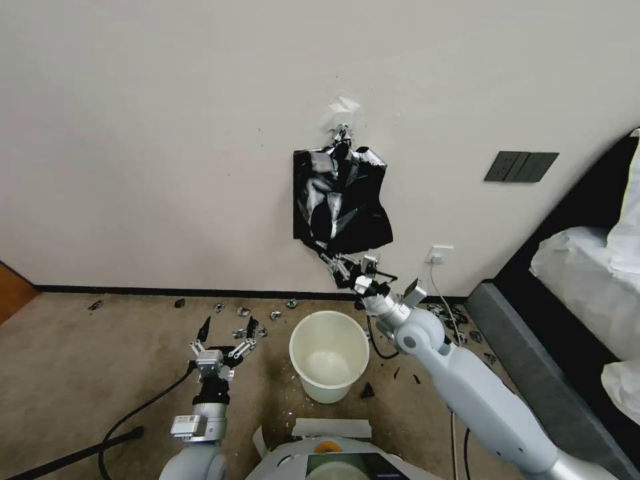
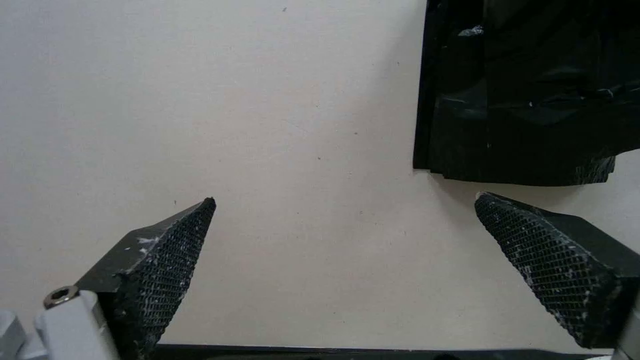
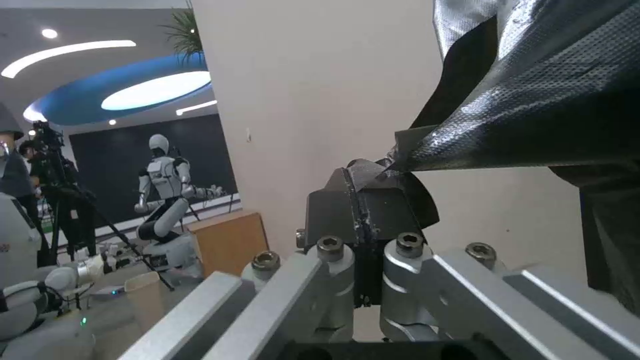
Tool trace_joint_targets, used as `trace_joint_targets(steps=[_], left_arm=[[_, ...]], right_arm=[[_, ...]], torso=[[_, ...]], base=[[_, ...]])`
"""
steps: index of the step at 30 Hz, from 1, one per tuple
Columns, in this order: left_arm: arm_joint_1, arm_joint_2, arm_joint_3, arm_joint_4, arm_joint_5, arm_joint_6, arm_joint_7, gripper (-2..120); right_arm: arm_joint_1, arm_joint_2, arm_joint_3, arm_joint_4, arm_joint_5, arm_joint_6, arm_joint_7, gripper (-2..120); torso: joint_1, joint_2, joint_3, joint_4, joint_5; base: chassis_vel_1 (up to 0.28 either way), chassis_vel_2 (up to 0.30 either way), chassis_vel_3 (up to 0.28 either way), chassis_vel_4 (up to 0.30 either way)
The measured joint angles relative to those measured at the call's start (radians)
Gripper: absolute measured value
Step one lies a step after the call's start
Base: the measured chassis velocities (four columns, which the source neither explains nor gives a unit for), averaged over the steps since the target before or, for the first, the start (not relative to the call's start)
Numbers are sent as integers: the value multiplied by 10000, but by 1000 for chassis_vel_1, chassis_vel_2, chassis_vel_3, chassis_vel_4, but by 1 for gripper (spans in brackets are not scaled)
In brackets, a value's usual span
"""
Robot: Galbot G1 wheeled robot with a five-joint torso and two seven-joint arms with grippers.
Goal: Place a trash bag onto the trash bin.
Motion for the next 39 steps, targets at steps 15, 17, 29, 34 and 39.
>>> trace_joint_targets(steps=[15, 17, 29, 34, 39], left_arm=[[-270, 1458, 193, -1128, -720, 406, 0, 100], [-674, 2470, 48, -1595, -1802, 779, -15, 100], [-4792, 8464, 87, -1883, -7426, 2286, -741, 100], [-7334, 9656, 1520, -1218, -8459, 2758, -1192, 100], [-10919, 10304, 4518, -417, -8583, 2957, -1232, 100]], right_arm=[[-752, -322, 172, 285, -1013, 156, -127, 0], [-771, -362, 145, 268, -1129, 174, -123, 0], [-21, -292, -754, -329, -1588, 226, -24, 0], [793, -216, -1656, -708, -1536, 267, -25, 0], [743, -224, -1667, -715, -1536, 280, 2, 0]], torso=[[1, 0, 1, 3, -2], [1, 0, 1, 1, 0], [1, 0, 2, -8, -1], [1, 0, 2, 11, -6], [3, 0, 2, -9, 3]], base=[[0, 0, 0, 0], [0, 0, 0, 0], [0, 0, 0, 0], [0, 0, 0, 0], [0, 0, 0, 0]])
